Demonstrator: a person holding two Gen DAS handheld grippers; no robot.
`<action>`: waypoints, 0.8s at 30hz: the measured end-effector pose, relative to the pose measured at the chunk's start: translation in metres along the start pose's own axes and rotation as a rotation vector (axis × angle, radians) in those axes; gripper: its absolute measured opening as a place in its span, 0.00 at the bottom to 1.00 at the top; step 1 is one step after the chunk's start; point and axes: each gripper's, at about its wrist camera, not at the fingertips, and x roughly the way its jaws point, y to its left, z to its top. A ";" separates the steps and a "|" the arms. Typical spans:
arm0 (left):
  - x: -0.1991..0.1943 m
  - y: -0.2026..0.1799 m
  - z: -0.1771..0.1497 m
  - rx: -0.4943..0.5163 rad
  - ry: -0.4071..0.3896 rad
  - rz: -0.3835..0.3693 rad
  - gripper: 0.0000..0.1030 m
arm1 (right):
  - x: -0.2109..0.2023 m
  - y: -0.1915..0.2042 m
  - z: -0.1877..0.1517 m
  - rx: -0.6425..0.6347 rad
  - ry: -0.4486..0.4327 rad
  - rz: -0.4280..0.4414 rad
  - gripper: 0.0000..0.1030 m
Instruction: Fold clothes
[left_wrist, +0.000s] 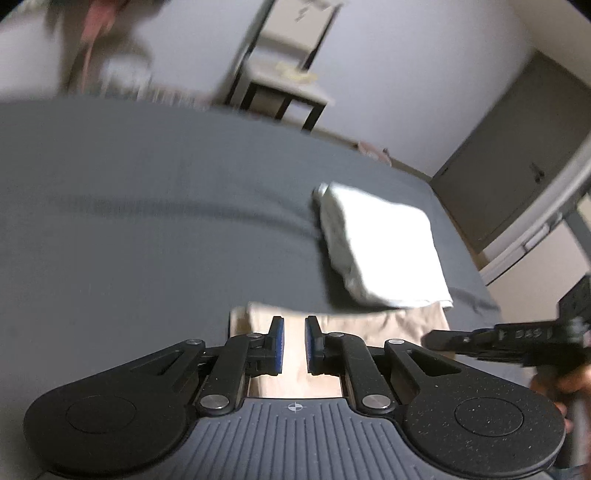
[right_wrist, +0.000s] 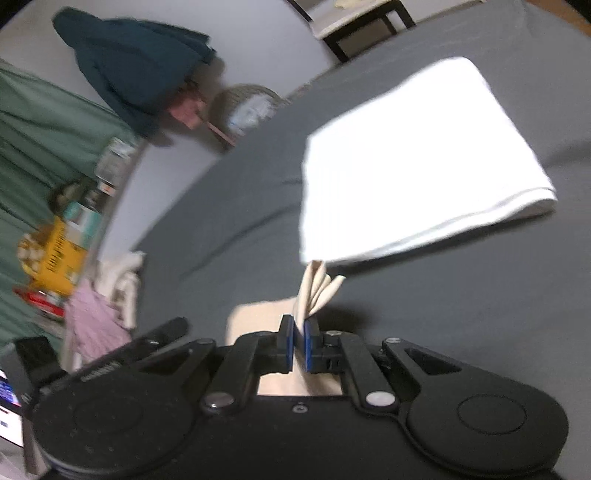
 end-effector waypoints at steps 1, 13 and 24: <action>0.000 0.009 -0.008 -0.034 0.019 -0.004 0.26 | 0.002 -0.005 -0.001 0.011 0.006 -0.004 0.06; 0.000 0.082 -0.073 -0.466 0.108 -0.157 0.91 | 0.011 -0.009 -0.020 -0.084 -0.072 -0.180 0.40; -0.011 0.103 -0.087 -0.616 0.122 -0.190 0.91 | 0.057 0.152 -0.149 -1.125 0.000 -0.337 0.58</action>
